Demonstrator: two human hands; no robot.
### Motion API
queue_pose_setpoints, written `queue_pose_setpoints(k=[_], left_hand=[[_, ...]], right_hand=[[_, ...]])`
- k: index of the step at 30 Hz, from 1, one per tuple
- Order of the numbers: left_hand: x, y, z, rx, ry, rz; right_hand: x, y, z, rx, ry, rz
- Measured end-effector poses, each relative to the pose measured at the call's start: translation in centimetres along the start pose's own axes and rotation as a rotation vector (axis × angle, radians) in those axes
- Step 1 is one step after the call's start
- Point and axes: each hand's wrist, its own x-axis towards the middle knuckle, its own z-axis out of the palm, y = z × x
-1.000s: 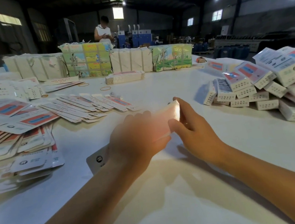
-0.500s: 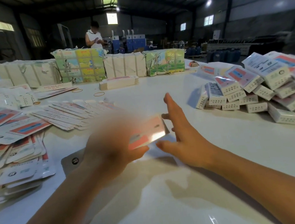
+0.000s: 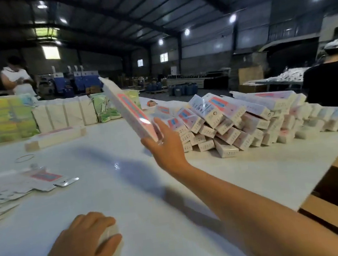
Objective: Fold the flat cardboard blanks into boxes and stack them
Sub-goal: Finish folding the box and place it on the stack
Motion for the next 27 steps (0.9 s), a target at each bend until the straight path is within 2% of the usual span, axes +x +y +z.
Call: queue_pose_setpoints(k=[2, 3, 6, 9, 11, 14, 17, 19, 21, 24, 27], left_hand=[[0.0, -0.6, 0.3, -0.065, -0.031, -0.04], [0.2, -0.7, 0.2, -0.074, -0.037, -0.03], [0.6, -0.5, -0.3, -0.032, -0.106, 0.026], [0.8, -0.3, -0.5, 0.001, -0.133, 0.07], [0.9, -0.5, -0.6, -0.015, -0.172, 0.081], [0.8, -0.4, -0.7, 0.005, -0.259, 0.041], [0.3, -0.3, -0.8, -0.006, -0.288, -0.106], [-0.2, -0.5, -0.4, -0.022, -0.286, -0.152], [-0.5, -0.4, -0.3, 0.023, -0.298, -0.152], [-0.3, -0.4, -0.3, 0.036, -0.341, -0.184], [-0.2, -0.2, -0.6, 0.039, -0.393, -0.209]], right_hand=[[4.2, 0.3, -3.3, -0.011, 0.195, -0.021], [6.4, 0.6, -5.4, -0.091, 0.283, -0.023], [11.5, 3.0, -11.9, -0.545, 0.38, 0.072], [12.2, 6.5, -15.9, -0.919, 0.31, 0.225], [11.0, 8.3, -16.5, -1.125, 0.198, 0.281], [9.7, 9.4, -16.0, -1.281, 0.025, 0.29], [10.4, 7.5, -14.8, -1.18, 0.092, 0.167], [10.9, 5.1, -13.1, -0.996, 0.172, 0.027], [10.4, 2.1, -10.3, -0.788, 0.162, -0.111], [6.0, -1.1, -4.7, -0.545, -0.098, -0.134], [-0.9, -0.6, 0.6, -0.534, -0.456, -0.097]])
